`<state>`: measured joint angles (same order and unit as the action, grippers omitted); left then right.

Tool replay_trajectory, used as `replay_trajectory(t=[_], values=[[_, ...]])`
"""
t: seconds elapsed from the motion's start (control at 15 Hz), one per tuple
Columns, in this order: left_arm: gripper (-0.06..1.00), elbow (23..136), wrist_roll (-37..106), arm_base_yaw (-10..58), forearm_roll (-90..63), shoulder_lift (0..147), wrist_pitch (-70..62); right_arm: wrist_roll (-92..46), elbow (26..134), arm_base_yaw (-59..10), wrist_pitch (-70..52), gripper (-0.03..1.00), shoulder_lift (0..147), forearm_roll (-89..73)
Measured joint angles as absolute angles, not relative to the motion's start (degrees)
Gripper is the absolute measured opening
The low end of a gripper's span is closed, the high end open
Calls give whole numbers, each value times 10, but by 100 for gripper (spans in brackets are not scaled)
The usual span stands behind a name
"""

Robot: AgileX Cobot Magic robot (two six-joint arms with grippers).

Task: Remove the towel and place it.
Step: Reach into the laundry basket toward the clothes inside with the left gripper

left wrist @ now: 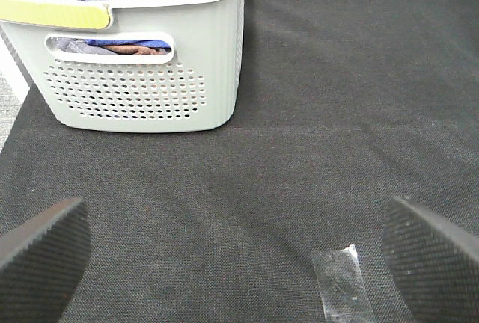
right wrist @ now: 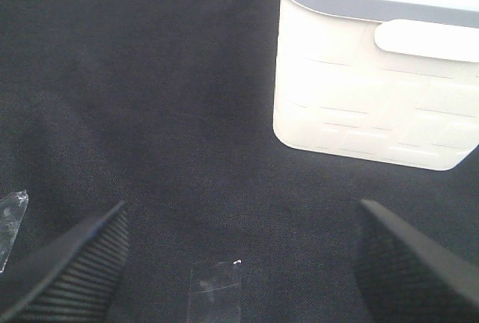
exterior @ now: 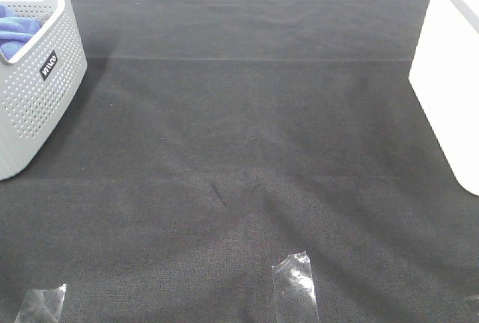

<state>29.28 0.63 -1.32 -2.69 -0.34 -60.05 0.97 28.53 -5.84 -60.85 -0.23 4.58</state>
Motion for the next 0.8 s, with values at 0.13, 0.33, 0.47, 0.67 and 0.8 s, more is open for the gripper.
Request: replay_trajectory(t=[0.13, 0.33, 0.47, 0.67, 0.8], values=[[99, 293, 6, -13, -27, -3, -600, 10, 285, -58, -608, 77, -2, 46], [99, 293, 6, -13, -27, -3, -600, 10, 285, -58, -608, 77, -2, 46], [99, 293, 6, -13, -27, -3, -600, 10, 285, -58, -608, 77, -2, 46], [99, 293, 6, -13, -27, -3, -600, 10, 285, -58, -608, 77, -2, 46], [99, 293, 6, -13, -27, -3, -600, 10, 285, -58, -608, 77, -2, 46]])
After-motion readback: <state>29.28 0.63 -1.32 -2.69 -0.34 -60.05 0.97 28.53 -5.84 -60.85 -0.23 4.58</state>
